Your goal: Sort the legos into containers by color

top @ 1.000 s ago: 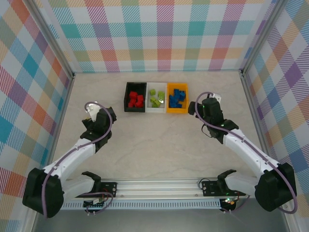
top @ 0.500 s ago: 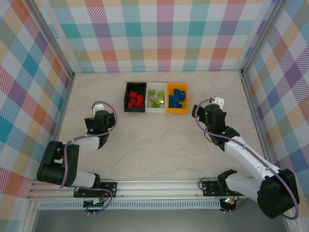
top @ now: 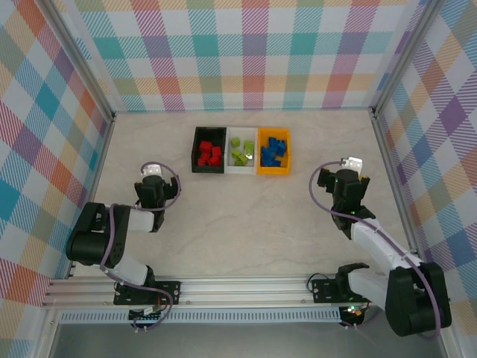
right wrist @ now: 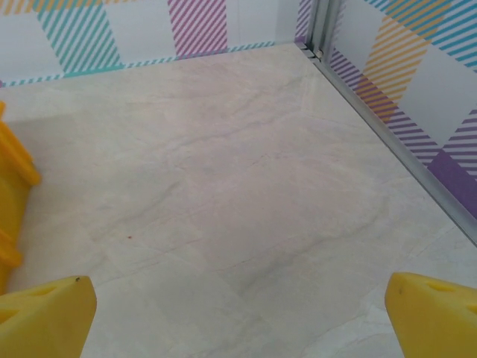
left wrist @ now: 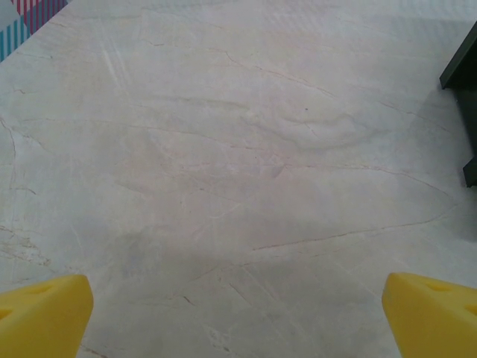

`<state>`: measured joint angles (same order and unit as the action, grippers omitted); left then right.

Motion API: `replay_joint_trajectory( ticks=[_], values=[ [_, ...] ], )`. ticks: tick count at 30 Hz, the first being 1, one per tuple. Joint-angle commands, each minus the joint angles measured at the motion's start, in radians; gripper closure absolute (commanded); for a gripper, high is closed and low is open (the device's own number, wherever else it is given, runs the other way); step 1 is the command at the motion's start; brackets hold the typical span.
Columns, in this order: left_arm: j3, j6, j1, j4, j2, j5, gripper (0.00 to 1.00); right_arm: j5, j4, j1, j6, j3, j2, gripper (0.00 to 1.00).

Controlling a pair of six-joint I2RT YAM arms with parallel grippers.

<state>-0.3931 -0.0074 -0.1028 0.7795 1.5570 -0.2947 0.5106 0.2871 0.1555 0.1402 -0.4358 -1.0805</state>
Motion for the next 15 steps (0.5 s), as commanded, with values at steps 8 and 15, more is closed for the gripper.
replay_joint_trajectory(
  ticks=[8, 15],
  values=[
    [-0.005, -0.008, 0.006, 0.063, 0.002, 0.011, 0.0, -0.236, 0.444, -0.095, -0.083, 0.034, -0.314, 0.0],
    [-0.005, -0.007, 0.005, 0.064, 0.002, 0.013, 0.0, -0.322, 0.629, -0.114, -0.089, 0.056, -0.464, 0.0]
  ],
)
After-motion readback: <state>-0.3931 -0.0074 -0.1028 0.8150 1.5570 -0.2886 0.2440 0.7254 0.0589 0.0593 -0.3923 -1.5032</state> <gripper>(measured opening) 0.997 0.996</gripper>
